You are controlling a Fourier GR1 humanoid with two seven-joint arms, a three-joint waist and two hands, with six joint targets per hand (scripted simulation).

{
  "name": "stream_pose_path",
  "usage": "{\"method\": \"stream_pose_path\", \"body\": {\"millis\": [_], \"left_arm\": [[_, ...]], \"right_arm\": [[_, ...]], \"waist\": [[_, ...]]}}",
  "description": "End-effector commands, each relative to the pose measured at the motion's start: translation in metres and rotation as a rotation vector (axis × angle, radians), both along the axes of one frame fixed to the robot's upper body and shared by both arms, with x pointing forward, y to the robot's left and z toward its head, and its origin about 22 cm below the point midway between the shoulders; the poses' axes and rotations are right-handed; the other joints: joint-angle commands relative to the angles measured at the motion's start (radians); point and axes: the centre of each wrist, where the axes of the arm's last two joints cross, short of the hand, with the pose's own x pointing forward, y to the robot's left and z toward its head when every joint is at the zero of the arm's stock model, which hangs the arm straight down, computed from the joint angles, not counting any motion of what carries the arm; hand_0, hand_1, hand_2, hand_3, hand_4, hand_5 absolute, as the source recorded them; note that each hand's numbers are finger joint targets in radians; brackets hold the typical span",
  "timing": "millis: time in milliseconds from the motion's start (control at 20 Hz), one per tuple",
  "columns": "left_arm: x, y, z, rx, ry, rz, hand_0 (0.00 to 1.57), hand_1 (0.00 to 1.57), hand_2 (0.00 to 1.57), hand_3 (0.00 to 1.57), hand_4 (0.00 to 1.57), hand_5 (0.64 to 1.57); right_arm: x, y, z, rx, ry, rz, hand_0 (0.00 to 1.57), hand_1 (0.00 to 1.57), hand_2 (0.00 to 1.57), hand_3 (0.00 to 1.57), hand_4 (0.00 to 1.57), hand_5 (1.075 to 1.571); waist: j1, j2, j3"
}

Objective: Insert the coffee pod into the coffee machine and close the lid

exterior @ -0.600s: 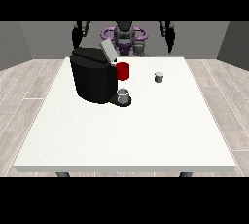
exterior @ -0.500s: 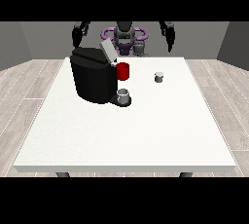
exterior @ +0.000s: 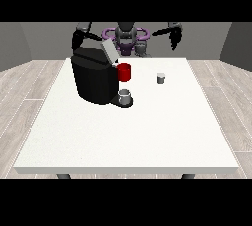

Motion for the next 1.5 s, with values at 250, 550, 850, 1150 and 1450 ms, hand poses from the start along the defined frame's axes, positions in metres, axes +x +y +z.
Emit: {"method": "stream_pose_path", "body": {"millis": [250, 550, 850, 1150, 1450], "left_arm": [[0.045, 0.047, 0.027, 0.228, 0.066, 0.056, 0.0, 0.0, 0.0, 0.0, 0.0, 1.571], [0.074, 0.048, 0.037, 0.366, 0.122, 0.076, 0.0, 0.0, 0.0, 0.0, 0.0, 1.571], [0.09, 0.046, 0.023, 0.428, 0.144, 0.029, 0.0, 0.0, 0.0, 0.0, 0.0, 1.571], [0.105, 0.044, 0.017, 0.52, 0.14, 0.027, 0.0, 0.0, 0.29, 0.0, 0.0, 1.571], [0.103, 0.014, -0.016, 0.608, 0.072, 0.044, 0.94, 0.94, 0.95, 0.69, 0.08, 1.571]], "right_arm": [[0.008, 0.024, 0.011, -0.047, -0.075, 0.069, 0.0, 0.0, 0.0, 0.0, 0.0, 1.571], [0.021, 0.064, 0.028, 0.019, -0.064, 0.13, 0.0, 0.0, 0.0, 0.0, 0.0, 1.571], [0.038, 0.066, 0.029, -0.03, -0.046, 0.086, 0.0, 0.0, 0.0, 0.0, 0.0, 1.571], [0.056, 0.055, 0.029, -0.006, -0.041, 0.091, 0.0, 0.0, 0.0, 0.0, 0.0, 1.571], [0.055, 0.052, 0.012, -0.013, 0.029, 0.086, 0.0, 0.0, 0.0, 0.0, 0.0, 1.571]], "waist": [[-0.111, 0.081, -0.001], [-0.169, 0.14, -0.0012], [-0.126, 0.188, -0.0013], [-0.114, 0.201, -0.0011], [-0.108, 0.177, -0.0012]]}}
